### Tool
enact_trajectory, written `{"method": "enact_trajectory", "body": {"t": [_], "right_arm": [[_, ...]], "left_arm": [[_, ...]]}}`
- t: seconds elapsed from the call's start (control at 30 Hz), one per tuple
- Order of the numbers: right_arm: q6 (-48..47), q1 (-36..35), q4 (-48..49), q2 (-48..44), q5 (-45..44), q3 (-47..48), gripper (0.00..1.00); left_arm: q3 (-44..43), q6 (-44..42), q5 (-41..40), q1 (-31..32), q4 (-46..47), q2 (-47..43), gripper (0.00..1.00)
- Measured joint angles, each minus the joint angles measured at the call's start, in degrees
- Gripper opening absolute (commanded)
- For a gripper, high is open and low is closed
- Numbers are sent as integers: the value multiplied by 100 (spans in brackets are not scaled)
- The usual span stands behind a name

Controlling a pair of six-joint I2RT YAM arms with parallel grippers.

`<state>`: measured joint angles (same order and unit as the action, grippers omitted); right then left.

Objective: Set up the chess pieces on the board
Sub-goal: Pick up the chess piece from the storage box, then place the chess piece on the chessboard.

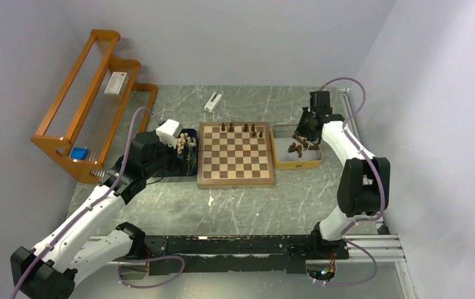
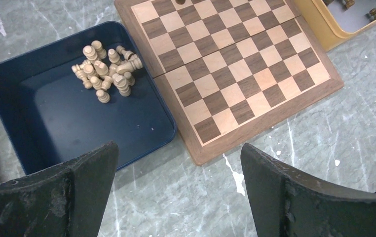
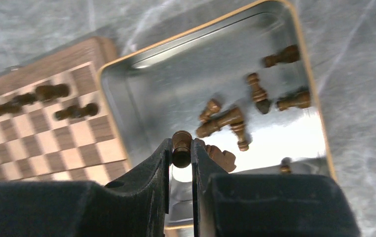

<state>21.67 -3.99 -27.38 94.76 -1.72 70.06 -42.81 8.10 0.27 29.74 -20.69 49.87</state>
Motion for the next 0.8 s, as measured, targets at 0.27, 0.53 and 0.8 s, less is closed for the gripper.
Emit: {"method": "enact_trajectory", "body": {"t": [0.27, 0.53, 0.8], "right_arm": [[973, -11, 503, -778, 1088, -494, 13], [1858, -37, 994, -1403, 1937, -1040, 13], [1086, -632, 1095, -1556, 2544, -1097, 15]], "left_arm": [[-109, 960, 415, 0, 614, 302, 88], [-109, 2050, 1010, 249, 2243, 1270, 86], [-739, 2144, 1193, 605, 1989, 2006, 85]]}}
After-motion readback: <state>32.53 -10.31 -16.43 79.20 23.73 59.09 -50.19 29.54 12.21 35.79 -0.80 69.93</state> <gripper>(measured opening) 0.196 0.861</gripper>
